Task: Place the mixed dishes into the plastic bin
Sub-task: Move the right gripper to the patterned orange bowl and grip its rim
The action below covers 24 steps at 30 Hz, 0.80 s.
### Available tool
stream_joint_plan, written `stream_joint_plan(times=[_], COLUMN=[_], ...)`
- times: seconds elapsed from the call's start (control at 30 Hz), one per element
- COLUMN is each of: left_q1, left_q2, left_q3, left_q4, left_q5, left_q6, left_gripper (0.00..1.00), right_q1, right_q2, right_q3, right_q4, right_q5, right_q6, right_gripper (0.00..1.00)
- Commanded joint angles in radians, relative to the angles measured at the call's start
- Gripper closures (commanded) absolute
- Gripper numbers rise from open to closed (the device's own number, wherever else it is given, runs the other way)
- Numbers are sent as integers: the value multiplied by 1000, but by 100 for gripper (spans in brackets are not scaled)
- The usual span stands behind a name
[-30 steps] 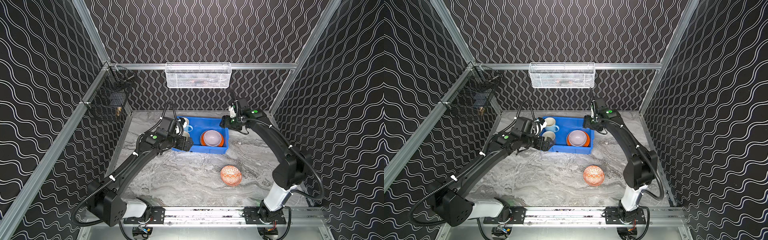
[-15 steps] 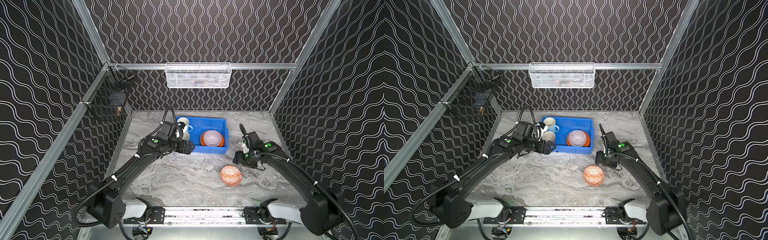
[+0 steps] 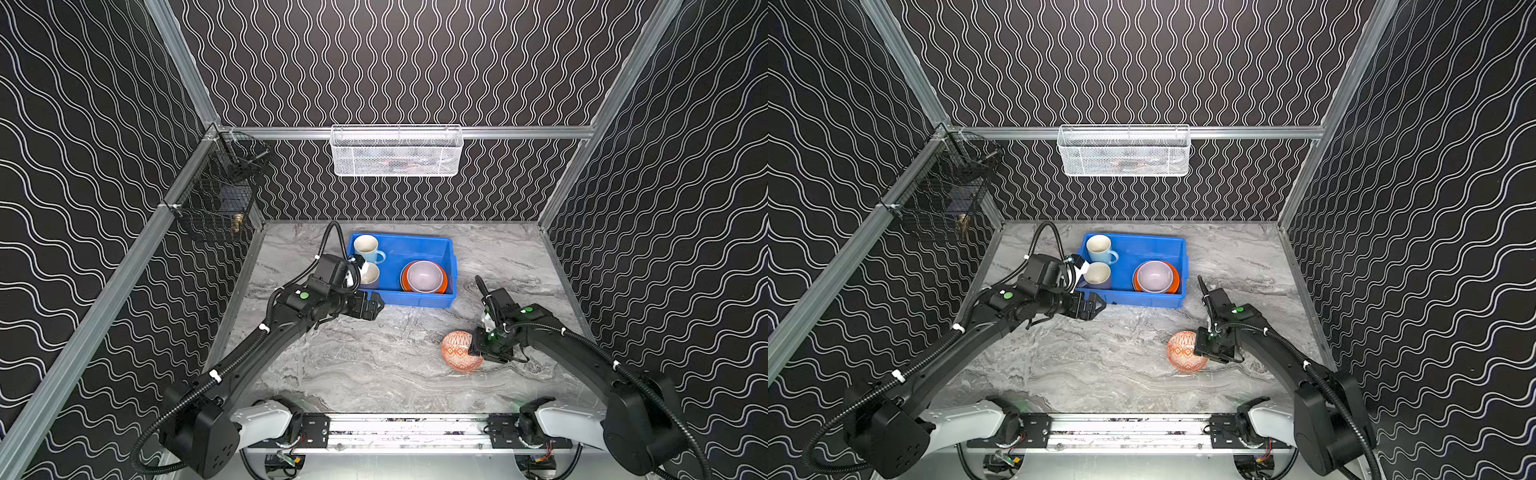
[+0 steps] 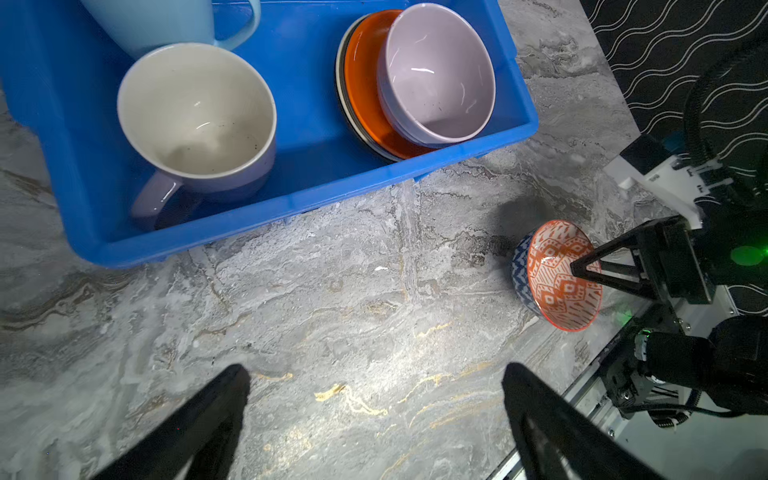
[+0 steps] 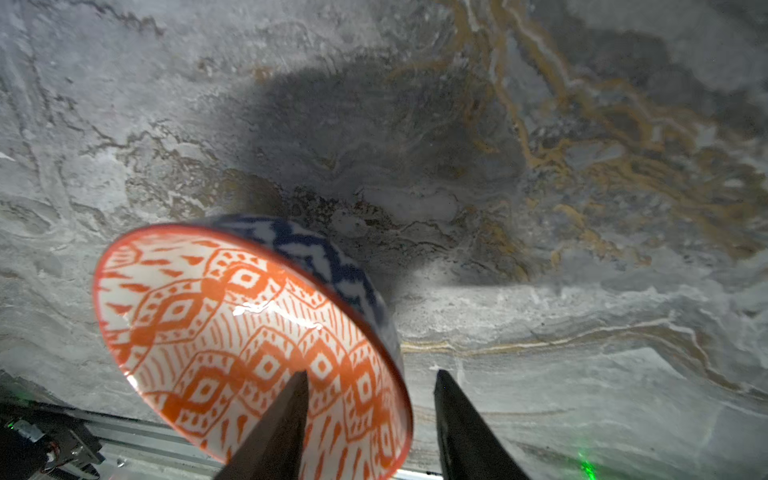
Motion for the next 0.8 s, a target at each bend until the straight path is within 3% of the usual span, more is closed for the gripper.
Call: stream_joint_plan(times=[0.0, 0.33, 0.77], left_q1=[0, 0, 0], left_q2=[1, 15, 55], left_q3=[6, 30, 59], left_q4=[-9, -7, 7], left_q5=[-2, -5, -66], left_q6=[-2, 20, 62], left_gripper=[1, 1, 1], right_q1=[1, 1, 0], right_q2=[10, 17, -37], right_q3=[-12, -7, 88], right_q4=[36, 18, -83], right_q5=[-15, 28, 82], right_q6=[26, 44, 44], right_gripper=[53, 81, 89])
